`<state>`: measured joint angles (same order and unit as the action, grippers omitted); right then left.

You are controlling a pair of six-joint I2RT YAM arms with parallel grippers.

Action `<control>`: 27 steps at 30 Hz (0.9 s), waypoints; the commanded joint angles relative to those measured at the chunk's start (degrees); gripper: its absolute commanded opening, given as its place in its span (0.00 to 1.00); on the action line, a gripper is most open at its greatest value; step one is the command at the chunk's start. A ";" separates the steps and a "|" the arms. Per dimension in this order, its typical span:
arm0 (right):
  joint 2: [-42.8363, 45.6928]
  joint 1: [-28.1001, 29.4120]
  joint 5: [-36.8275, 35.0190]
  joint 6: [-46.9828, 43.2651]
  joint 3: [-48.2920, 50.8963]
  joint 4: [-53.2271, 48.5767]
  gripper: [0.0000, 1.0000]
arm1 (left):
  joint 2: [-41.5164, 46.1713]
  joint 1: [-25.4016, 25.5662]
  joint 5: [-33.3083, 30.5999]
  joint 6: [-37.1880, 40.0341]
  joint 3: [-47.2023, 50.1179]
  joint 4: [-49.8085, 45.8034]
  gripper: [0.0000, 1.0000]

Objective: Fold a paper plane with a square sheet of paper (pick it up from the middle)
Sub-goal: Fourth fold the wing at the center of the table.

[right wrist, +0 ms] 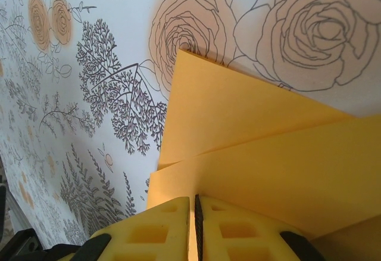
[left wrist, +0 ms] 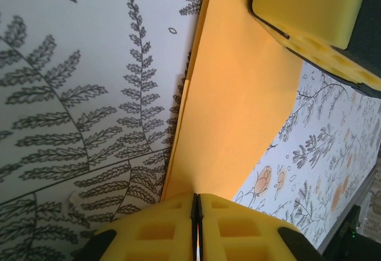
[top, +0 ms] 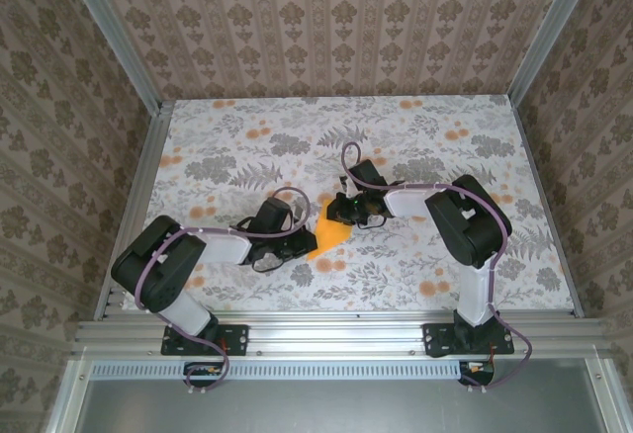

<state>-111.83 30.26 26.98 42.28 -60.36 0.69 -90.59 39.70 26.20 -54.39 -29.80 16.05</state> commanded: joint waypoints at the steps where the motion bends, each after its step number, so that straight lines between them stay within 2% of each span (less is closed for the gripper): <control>1: -1.47 -0.29 -3.38 0.54 0.05 -2.64 0.13 | 0.79 0.64 -0.11 1.55 1.24 -8.56 0.11; 15: -3.40 -0.38 -6.35 0.52 -0.22 -5.67 0.13 | 5.99 1.40 -0.31 5.79 0.28 -19.78 0.09; 21: -3.74 -0.38 -6.15 0.61 -0.02 -5.45 0.13 | 9.30 1.36 -0.03 4.03 -2.18 -16.66 0.10; 27: -4.25 -0.38 -6.09 0.62 -0.13 -5.50 0.14 | 5.94 2.06 -0.44 3.42 -4.91 -13.93 0.10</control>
<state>-112.29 30.28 26.35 42.46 -61.01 -0.38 -83.05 41.19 25.69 -50.61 -32.49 1.23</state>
